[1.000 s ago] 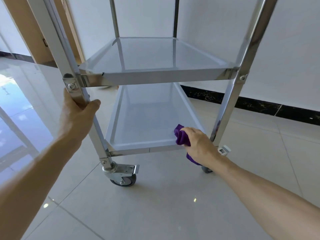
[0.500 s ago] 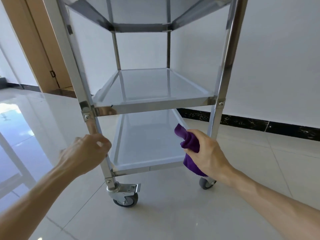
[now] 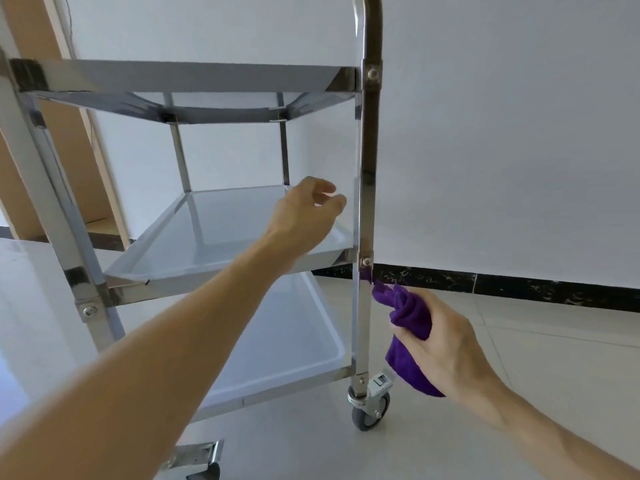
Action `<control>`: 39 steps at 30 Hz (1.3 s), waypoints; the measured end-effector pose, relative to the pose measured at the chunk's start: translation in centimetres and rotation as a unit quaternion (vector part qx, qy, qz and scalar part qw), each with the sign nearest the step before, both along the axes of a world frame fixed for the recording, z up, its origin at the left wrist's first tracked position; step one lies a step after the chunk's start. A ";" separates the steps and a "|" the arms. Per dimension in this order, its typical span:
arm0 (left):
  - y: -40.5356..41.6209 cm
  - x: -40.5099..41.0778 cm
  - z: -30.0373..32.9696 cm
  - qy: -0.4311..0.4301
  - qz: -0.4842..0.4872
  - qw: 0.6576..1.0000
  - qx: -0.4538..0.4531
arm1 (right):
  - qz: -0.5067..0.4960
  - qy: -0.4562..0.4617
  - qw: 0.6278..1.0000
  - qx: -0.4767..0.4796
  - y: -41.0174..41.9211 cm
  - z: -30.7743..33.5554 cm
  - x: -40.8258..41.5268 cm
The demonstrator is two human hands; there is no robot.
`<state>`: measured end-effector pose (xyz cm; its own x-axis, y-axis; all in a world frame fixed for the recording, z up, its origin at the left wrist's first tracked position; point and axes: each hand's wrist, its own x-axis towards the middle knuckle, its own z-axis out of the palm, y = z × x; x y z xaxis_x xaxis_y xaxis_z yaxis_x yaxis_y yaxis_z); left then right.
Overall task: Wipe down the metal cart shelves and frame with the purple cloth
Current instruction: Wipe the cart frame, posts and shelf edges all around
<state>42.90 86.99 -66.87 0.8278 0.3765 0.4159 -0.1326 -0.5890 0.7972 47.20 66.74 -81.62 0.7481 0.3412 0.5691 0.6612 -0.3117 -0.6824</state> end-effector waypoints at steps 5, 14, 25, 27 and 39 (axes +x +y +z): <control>-3.1 4.9 1.4 0.001 -0.063 0.994 -0.094 | -0.030 0.020 0.999 0.018 -1.4 -0.6 1.1; -1.7 4.4 0.7 -0.029 -0.025 0.997 -0.073 | -0.033 0.005 0.999 0.011 -1.3 0.4 1.2; 3.7 -5.8 -0.4 -0.069 0.000 0.993 -0.096 | 0.073 -0.030 0.996 0.032 6.2 3.5 -2.7; 4.9 -8.0 -0.6 -0.080 0.006 0.992 -0.100 | 0.091 -0.047 0.994 0.032 7.9 4.0 -3.5; 10.6 -19.7 -1.4 -0.170 0.129 0.965 -0.154 | 0.195 -0.131 0.972 -0.028 18.8 6.2 -6.2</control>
<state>23.19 97.55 -68.23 0.5259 0.7006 0.4823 -0.2971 -0.3800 0.8760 40.98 85.58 -75.38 0.3871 0.6064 0.6946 0.8854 -0.0344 -0.4635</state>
